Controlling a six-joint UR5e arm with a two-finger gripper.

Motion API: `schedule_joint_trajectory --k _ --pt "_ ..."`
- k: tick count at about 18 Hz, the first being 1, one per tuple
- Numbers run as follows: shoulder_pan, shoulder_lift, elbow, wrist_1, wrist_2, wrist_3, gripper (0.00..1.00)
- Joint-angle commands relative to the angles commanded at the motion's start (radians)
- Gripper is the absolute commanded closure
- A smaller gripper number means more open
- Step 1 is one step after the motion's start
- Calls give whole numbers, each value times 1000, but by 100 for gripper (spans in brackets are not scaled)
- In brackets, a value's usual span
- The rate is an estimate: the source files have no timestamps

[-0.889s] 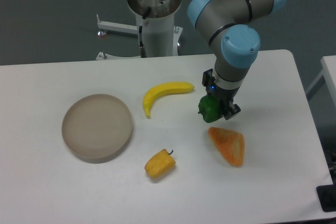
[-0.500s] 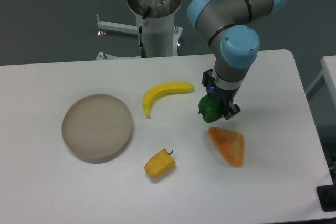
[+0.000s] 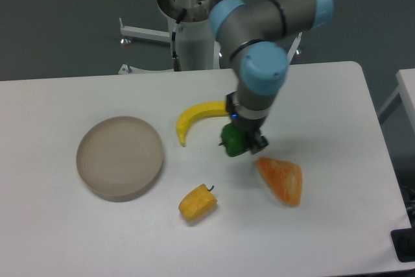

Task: Place the green pepper on the plate
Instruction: 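Carry the green pepper over the beige plate and lower it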

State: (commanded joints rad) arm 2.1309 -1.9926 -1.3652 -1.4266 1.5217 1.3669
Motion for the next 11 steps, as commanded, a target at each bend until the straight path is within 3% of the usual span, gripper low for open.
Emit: schedule_joint_trajectory --k 4,8,11 --pt "-94 3 -9 15 -40 -115 68" --pt "-190 -12 -96 161 -41 -224 68" --pt "-235 -25 -146 196 -44 -229 65"
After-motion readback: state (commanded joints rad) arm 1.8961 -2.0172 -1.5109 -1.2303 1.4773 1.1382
